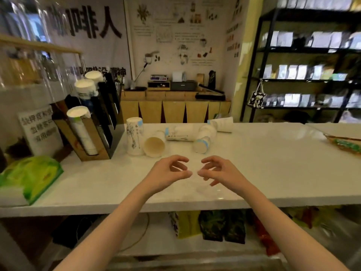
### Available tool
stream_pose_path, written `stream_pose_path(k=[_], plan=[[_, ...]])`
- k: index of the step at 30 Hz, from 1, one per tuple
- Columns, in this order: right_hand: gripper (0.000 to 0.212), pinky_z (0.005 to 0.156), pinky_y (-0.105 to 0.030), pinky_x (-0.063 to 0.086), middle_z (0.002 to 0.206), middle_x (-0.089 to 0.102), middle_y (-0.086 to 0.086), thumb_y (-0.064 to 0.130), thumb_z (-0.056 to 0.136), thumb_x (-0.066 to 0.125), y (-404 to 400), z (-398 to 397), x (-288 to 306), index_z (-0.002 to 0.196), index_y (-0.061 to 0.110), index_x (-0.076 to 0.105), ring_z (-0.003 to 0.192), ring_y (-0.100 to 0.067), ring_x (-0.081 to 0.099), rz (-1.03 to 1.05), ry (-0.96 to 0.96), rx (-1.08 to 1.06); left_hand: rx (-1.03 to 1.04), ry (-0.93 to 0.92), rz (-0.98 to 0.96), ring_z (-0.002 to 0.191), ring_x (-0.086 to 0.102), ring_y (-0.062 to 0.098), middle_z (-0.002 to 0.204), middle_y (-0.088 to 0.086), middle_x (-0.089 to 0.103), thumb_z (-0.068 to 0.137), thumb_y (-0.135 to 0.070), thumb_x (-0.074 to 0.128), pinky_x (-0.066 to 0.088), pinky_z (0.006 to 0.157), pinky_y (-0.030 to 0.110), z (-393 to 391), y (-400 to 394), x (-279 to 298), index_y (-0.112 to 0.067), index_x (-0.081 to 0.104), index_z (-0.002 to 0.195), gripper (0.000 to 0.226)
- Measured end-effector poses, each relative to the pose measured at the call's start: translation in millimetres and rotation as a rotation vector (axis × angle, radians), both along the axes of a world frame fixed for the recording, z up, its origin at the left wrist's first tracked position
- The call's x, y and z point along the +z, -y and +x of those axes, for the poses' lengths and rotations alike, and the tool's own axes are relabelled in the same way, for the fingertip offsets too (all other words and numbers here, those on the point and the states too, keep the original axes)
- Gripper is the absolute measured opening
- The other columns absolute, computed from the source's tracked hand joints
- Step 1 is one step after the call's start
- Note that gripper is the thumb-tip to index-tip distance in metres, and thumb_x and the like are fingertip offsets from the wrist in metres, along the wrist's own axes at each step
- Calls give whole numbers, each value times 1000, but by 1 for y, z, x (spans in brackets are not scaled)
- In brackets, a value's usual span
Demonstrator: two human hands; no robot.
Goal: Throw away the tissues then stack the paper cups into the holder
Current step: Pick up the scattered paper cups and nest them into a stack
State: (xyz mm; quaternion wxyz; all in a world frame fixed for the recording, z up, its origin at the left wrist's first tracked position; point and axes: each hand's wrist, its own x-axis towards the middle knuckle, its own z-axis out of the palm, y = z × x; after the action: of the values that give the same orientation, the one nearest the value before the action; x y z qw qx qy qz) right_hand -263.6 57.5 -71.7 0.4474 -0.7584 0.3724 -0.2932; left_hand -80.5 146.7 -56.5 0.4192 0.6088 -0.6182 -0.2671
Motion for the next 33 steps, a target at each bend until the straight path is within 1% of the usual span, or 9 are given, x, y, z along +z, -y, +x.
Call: stream_pose_path(k=[4,7,10,16,22,23,25,27,33], plan=[[44,60,-32,59,96,68,-4,41,66,76,54,8,7,103,25,57,73,-14,69,38,94,-115,88,29,-52,86,60,0,99,-14,61,67,-44,70,47,66,15,10,42,4,-36,55,107,44],[53,60,-32,59,98,66,-5,43,68,74,96,13,11,111,18,55,76,-16,68,57,121,-176,126,60,-103,88,56,-4,99,-18,57,67,-42,71,42,65,12,20,78,2,-36,53,108,45],[63,61,-36,57,104,63,-6,46,69,71,140,15,15,119,14,50,82,-21,66,130,125,-219,141,92,-147,93,53,-2,108,-13,56,68,-38,71,44,73,17,29,120,2,-36,52,110,47],[89,50,-30,52,115,50,-7,58,64,69,213,31,15,134,15,36,84,-22,60,345,24,-300,254,440,-222,114,43,16,128,-3,45,69,-27,71,37,90,26,44,211,0,-25,43,124,61],[110,44,-34,55,125,49,-20,61,56,73,251,61,5,140,14,20,72,-32,65,430,-11,-367,295,673,-22,137,17,24,150,6,19,70,-20,69,22,109,39,55,277,-9,-22,19,138,84],[113,47,-38,56,125,49,-19,62,53,74,253,66,2,139,12,19,74,-33,65,426,-19,-384,298,708,7,139,13,24,152,7,15,71,-18,68,19,111,39,55,285,-11,-22,15,139,86],[120,65,-47,58,125,52,-16,64,47,74,257,76,-4,139,9,20,90,-34,64,402,-33,-410,314,791,28,140,9,25,153,8,12,72,-15,67,14,113,42,54,296,-18,-20,11,140,88],[125,80,-47,55,124,55,-14,68,43,72,260,82,-9,139,6,21,101,-31,61,352,-60,-408,312,846,41,140,10,25,152,8,15,73,-15,65,12,114,45,55,302,-26,-19,11,140,86],[102,84,-40,53,120,56,-10,55,52,73,265,89,-17,132,8,30,99,-25,60,283,-42,-417,304,849,-57,129,30,24,138,5,36,72,-17,64,19,109,45,66,310,-40,-18,24,134,75]])
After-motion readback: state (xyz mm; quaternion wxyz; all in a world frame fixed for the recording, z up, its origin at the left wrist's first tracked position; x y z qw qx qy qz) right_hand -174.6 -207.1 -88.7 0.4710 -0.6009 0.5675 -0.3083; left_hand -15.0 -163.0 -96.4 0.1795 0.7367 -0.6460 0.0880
